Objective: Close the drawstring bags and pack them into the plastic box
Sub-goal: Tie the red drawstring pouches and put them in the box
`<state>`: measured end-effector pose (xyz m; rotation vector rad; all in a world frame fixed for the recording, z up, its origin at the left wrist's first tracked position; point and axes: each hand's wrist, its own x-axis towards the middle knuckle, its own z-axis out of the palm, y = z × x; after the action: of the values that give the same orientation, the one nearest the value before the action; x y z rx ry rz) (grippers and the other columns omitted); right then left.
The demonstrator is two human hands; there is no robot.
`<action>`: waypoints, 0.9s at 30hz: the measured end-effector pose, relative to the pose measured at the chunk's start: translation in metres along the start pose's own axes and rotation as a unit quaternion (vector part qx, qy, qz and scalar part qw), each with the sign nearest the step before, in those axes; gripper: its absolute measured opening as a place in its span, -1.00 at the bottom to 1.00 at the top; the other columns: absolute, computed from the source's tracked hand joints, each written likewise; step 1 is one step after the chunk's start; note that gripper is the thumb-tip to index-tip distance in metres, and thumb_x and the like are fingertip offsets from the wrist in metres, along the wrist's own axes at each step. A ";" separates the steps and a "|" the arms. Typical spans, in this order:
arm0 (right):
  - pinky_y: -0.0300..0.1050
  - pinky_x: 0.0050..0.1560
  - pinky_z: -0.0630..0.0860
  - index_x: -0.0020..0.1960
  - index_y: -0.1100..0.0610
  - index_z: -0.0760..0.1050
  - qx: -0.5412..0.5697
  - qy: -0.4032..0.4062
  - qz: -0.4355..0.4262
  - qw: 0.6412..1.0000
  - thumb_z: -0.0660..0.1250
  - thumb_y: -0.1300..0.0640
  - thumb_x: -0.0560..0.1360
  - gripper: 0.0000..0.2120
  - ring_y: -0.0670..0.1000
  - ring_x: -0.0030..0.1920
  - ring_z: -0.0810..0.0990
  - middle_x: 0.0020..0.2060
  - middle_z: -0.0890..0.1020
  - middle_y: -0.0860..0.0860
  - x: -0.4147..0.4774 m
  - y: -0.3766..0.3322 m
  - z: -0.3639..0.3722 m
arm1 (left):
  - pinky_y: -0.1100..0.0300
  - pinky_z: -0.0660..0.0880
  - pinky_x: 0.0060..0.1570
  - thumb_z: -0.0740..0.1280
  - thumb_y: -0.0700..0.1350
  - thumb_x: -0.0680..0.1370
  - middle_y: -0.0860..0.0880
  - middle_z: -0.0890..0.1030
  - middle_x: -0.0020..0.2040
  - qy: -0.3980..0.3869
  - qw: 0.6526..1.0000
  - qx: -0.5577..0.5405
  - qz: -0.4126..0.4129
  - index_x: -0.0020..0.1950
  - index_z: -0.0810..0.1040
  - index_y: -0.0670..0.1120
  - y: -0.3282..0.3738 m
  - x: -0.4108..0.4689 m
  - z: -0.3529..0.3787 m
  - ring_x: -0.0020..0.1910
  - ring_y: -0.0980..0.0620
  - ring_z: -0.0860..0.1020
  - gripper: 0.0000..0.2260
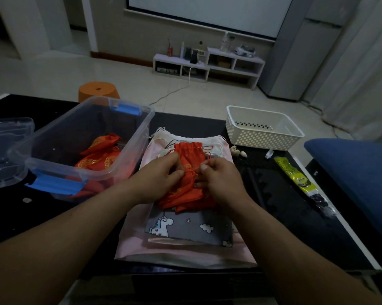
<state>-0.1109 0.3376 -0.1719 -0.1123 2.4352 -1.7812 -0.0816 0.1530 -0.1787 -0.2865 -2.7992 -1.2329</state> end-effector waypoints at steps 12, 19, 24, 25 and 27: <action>0.20 0.22 0.63 0.21 0.00 0.64 0.069 -0.112 -0.004 0.991 0.40 -0.31 0.53 -0.56 0.10 0.15 0.73 0.11 0.74 0.06 -0.007 -0.019 -0.006 | 0.22 0.57 0.07 0.39 0.07 0.62 0.15 0.70 -0.02 0.089 0.988 -0.122 -0.016 0.15 0.63 0.13 0.034 0.000 -0.011 -0.02 0.27 0.63 -0.88; 0.31 0.28 0.58 0.27 0.09 0.63 0.063 -0.200 -0.023 0.978 0.34 0.03 0.66 -0.76 0.20 0.14 0.73 0.10 0.75 0.15 -0.018 -0.038 0.005 | 0.13 0.57 -0.06 0.38 0.15 0.61 0.06 0.66 -0.12 0.192 0.976 -0.092 -0.039 0.02 0.57 0.02 0.049 -0.015 -0.038 -0.13 0.17 0.62 -0.79; -0.20 -0.29 0.58 0.19 0.17 0.63 0.089 -0.120 -0.050 0.988 0.29 0.09 0.69 -0.79 -0.02 -0.25 0.73 -0.12 0.76 0.11 -0.018 -0.070 0.035 | 0.02 0.62 -0.07 0.33 0.01 0.67 0.00 0.64 0.01 0.225 0.954 -0.194 -0.040 0.38 0.38 0.06 0.053 -0.027 -0.077 -0.04 0.07 0.65 -0.69; -0.24 -0.35 0.54 0.17 0.18 0.62 0.096 -0.109 -0.053 0.988 0.29 0.10 0.69 -0.80 -0.08 -0.32 0.69 -0.15 0.75 0.09 -0.016 -0.078 0.042 | 0.03 0.64 -0.11 0.31 0.00 0.68 -0.02 0.62 0.01 0.228 0.950 -0.207 -0.043 0.44 0.34 0.08 0.052 -0.031 -0.086 -0.06 0.06 0.65 -0.65; -0.21 -0.37 0.50 0.15 0.19 0.61 0.088 -0.103 -0.073 0.988 0.29 0.10 0.69 -0.81 -0.10 -0.39 0.63 -0.21 0.71 0.08 -0.008 -0.097 0.060 | 0.20 0.66 -0.18 0.31 -0.05 0.69 0.03 0.60 0.02 0.263 0.938 -0.221 -0.047 0.50 0.31 0.09 0.047 -0.036 -0.105 -0.07 0.10 0.65 -0.61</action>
<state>-0.0955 0.2523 -0.0968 -0.4450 2.1657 -1.9274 -0.0386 0.1021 -0.0784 0.1458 -2.0904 -1.6571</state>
